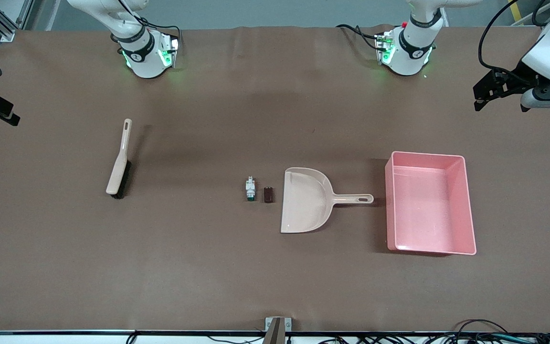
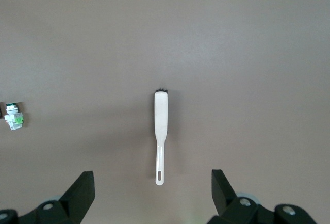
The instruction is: Clean e-waste and dump in bin
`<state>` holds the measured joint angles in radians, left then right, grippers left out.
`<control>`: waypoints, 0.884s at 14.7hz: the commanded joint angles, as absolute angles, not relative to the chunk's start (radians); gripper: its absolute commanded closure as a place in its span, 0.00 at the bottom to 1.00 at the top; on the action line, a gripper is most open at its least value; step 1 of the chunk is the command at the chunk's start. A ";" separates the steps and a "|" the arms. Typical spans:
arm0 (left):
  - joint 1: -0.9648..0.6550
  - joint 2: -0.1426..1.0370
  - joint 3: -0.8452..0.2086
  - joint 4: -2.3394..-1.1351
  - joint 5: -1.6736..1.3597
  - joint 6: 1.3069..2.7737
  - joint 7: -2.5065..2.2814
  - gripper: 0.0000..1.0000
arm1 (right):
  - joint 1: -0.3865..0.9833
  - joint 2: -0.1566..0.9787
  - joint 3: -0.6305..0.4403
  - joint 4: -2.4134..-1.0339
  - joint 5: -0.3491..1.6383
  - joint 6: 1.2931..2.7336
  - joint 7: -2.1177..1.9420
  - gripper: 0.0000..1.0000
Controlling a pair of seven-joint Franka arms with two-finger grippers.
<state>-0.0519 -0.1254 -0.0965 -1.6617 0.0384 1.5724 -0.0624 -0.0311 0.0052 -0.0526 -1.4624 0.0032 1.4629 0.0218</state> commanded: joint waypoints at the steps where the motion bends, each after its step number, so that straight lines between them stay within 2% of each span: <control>1: -0.067 -0.083 -0.101 -1.634 0.020 1.560 -0.051 0.00 | -0.044 0.003 -0.054 -1.536 0.003 1.471 0.003 0.00; 3: -0.122 -0.043 -0.113 -1.637 0.023 1.598 -0.051 0.00 | -0.054 -0.024 -0.054 -1.694 0.005 1.561 0.005 0.00; 8: -0.244 0.105 -0.164 -1.638 0.052 1.748 -0.052 0.00 | -0.054 -0.043 -0.054 -1.929 0.035 1.662 0.005 0.00; 13: -0.353 0.250 -0.176 -1.629 0.149 1.868 -0.051 0.00 | -0.049 -0.126 -0.054 -2.273 0.035 1.995 0.005 0.00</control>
